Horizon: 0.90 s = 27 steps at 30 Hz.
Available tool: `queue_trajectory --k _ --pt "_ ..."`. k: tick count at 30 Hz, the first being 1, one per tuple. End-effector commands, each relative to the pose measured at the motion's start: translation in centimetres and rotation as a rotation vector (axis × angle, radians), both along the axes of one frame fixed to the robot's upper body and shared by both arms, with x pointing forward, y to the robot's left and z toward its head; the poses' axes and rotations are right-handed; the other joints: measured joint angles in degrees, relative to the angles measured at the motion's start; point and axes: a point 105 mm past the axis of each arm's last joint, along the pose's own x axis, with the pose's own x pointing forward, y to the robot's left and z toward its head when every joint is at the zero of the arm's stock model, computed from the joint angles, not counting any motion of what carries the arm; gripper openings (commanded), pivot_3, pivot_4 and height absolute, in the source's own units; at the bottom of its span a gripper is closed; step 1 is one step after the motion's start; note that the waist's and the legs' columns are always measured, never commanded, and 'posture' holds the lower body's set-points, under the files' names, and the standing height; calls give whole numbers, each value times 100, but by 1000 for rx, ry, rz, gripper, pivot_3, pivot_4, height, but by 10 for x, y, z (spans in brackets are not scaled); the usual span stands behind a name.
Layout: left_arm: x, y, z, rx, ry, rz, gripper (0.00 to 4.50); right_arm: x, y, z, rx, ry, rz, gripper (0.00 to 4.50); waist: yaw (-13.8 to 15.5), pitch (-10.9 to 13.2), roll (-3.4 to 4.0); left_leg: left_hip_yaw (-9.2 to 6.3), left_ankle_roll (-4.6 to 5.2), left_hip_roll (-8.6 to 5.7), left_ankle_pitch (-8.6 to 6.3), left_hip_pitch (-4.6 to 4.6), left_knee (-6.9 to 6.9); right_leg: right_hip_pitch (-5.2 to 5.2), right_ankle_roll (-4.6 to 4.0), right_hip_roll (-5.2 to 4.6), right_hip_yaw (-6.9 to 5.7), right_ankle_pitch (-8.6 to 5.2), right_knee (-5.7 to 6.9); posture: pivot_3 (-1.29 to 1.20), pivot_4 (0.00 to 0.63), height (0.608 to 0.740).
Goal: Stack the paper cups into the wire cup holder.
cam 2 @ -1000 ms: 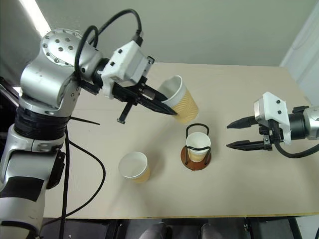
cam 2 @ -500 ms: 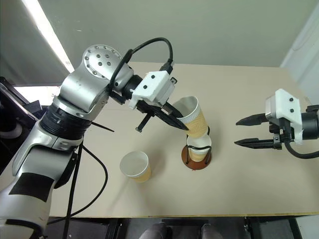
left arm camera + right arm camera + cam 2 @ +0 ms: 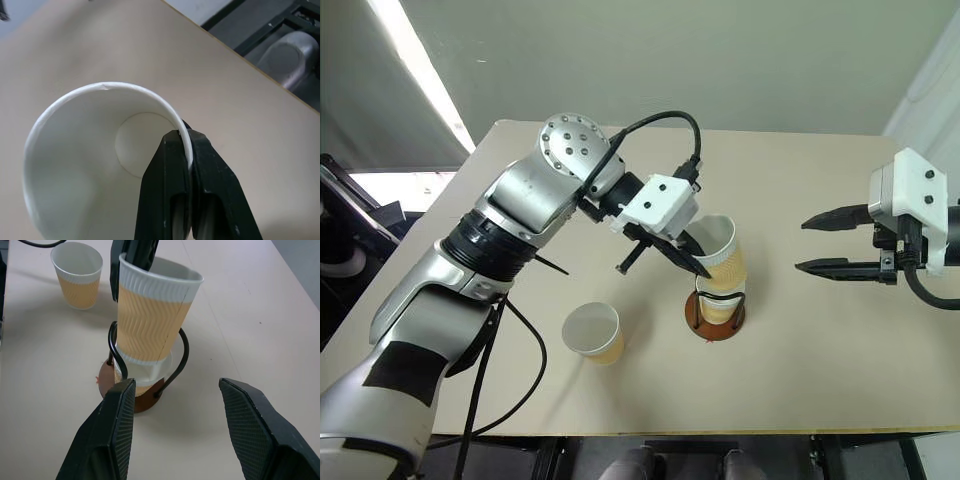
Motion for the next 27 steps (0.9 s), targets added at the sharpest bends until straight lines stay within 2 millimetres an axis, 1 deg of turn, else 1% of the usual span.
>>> queue_trajectory --k 1,7,14,20,23,24,26,27 --pt "-2 -1 6 33 -55 -45 57 -6 -2 13 0 -61 -6 2667 6 0 0 0 0 0 0 0 1 0 0 0 0 0 0 0 150 740" --pt "7 0 -2 63 -98 -35 57 -5 -3 10 7 -59 -6 2667 16 0 0 0 1 0 0 -1 1 -1 2 0 0 -1 0 0 150 740" --pt "6 -2 -10 77 -58 -30 57 -4 -5 6 2 -53 -2 2667 23 0 0 0 2 0 -1 -3 1 -1 2 0 0 -1 1 0 150 740" --pt "5 -4 -12 80 -37 -27 57 -3 -5 4 -2 -48 3 2667 31 0 0 1 2 0 -1 -3 2 -1 3 0 0 -1 1 0 150 740" --pt "5 -6 -12 75 -37 -28 628 -3 -5 4 -4 -48 3 2667 40 0 0 0 2 0 -1 -3 2 -1 3 0 0 -1 1 0 150 740" --pt "4 -7 -12 73 -36 -29 1007 -3 -5 4 -4 -47 2 2667 44 0 0 1 2 0 -1 -3 2 0 3 0 0 -1 1 0 150 740" --pt "4 -8 -11 68 -36 -32 1617 -3 -4 4 -5 -47 2 2667 45 0 0 1 2 0 -1 -3 3 0 3 0 0 -1 1 0 150 740" --pt "3 -8 -10 67 -36 -33 2010 -3 -4 4 -5 -45 2 2667 45 0 0 1 2 0 -1 -3 3 -1 3 0 0 -1 1 0 150 740"
